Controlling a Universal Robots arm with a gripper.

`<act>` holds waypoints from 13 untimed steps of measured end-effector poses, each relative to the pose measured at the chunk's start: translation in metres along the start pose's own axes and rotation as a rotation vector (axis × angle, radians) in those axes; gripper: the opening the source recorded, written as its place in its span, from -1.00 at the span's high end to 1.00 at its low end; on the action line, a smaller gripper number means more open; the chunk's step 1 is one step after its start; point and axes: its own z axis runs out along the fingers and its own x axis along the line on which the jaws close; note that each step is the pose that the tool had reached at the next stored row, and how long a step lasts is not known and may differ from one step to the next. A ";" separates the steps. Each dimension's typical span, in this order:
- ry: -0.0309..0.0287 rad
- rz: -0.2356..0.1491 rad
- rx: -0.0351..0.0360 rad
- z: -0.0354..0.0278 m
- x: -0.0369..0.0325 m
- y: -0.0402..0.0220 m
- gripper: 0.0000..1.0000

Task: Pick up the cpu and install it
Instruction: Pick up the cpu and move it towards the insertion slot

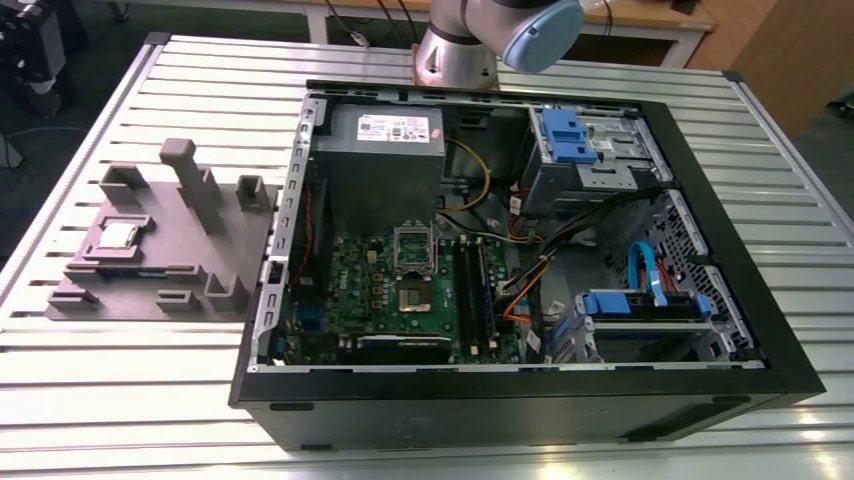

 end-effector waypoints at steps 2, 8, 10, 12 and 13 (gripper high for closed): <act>0.0000 0.000 0.0000 0.0007 0.0000 -0.0001 -0.07; -0.0001 0.000 0.0000 0.0035 -0.0002 -0.0002 -0.07; 0.0000 0.000 0.0000 0.0045 -0.0002 -0.0003 -0.07; 0.0000 0.000 0.0000 0.0054 -0.0003 -0.0003 -0.07; 0.0000 0.000 0.0000 0.0058 -0.0003 -0.0004 -0.07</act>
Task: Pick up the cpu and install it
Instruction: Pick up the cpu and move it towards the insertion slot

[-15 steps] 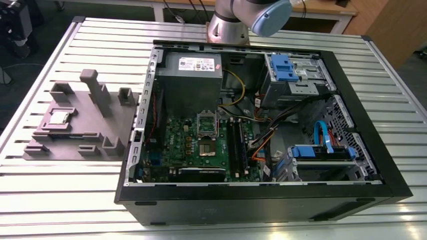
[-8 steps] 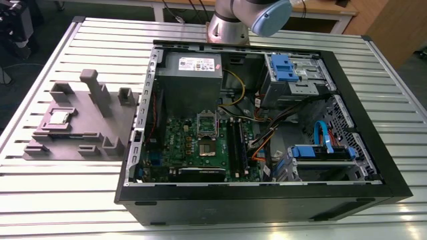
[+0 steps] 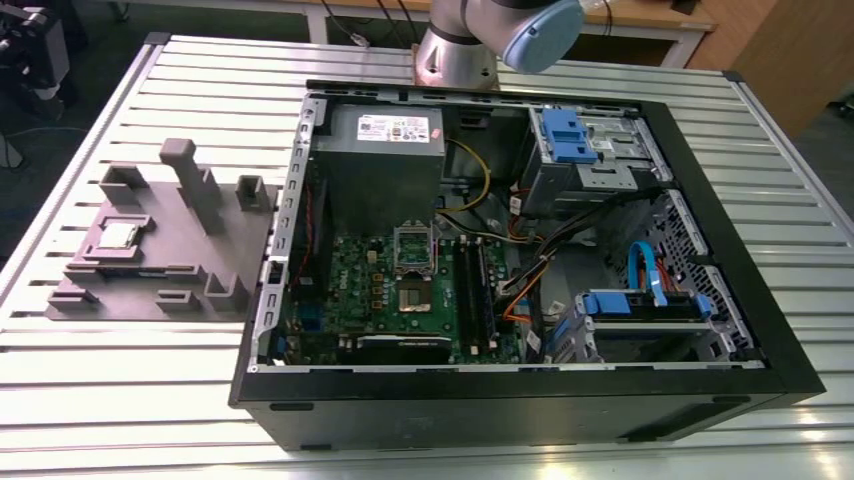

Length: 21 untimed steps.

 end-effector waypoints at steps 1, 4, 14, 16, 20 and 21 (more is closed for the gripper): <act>0.0000 0.000 0.0000 0.0005 0.0000 0.0000 -0.07; 0.0000 0.000 0.0000 0.0015 -0.0001 -0.0001 -0.07; 0.0000 0.000 0.0000 0.0045 -0.0002 -0.0002 -0.07; 0.0000 0.000 0.0000 0.0050 -0.0002 -0.0003 -0.07; 0.0000 0.000 0.0000 0.0062 -0.0003 -0.0003 -0.07; 0.0000 0.000 0.0000 0.0066 -0.0003 -0.0003 -0.07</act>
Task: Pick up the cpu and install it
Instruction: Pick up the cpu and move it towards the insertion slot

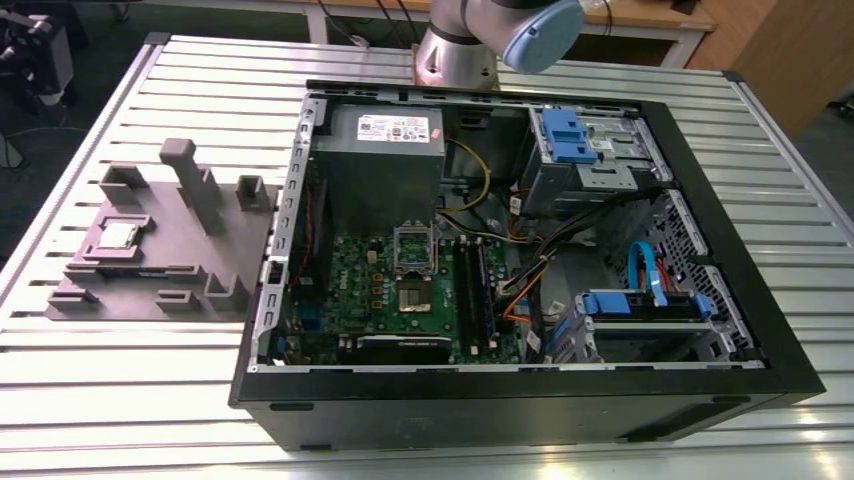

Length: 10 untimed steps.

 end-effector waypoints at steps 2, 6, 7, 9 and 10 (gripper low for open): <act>0.0000 0.000 0.0000 0.0008 0.0000 0.0000 -0.07; 0.0000 0.000 0.0000 0.0035 -0.0002 -0.0002 -0.07; -0.0001 0.000 0.0000 0.0043 -0.0002 -0.0003 -0.07; 0.0000 0.000 0.0000 0.0056 -0.0003 -0.0003 -0.07; 0.0000 0.000 0.0001 0.0062 -0.0003 -0.0004 -0.07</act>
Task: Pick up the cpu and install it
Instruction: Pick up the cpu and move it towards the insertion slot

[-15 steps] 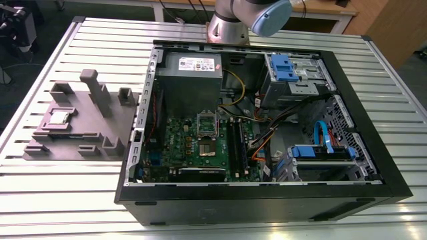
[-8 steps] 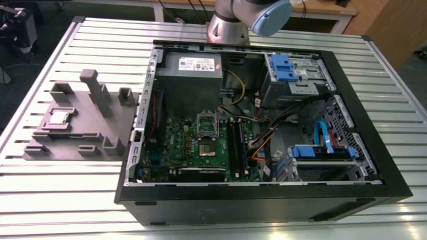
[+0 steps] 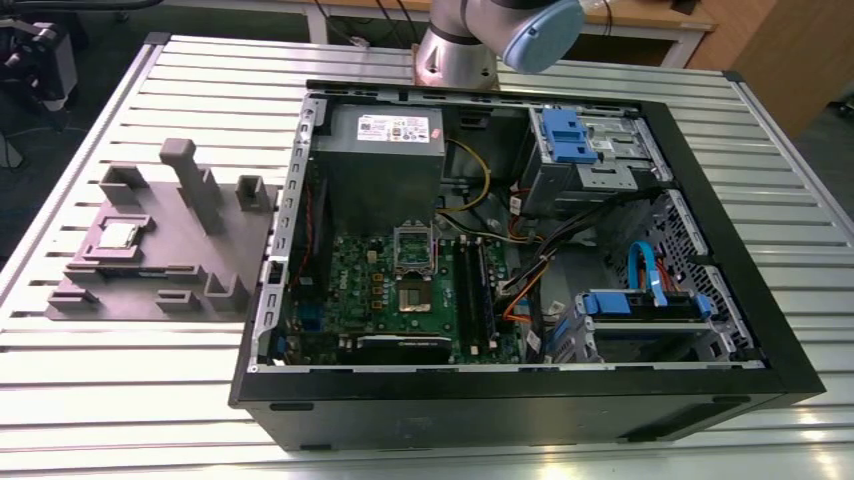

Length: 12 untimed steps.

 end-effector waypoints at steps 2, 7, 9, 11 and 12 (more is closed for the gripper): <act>0.0000 0.000 -0.0001 0.0010 0.0000 0.0000 -0.07; 0.0000 0.000 -0.0001 0.0037 -0.0002 -0.0002 -0.07; 0.0001 0.000 0.0000 0.0046 -0.0002 -0.0002 -0.07; -0.0002 0.000 -0.0002 0.0061 -0.0003 -0.0004 -0.07; -0.0001 0.000 -0.0001 0.0069 -0.0003 -0.0004 -0.07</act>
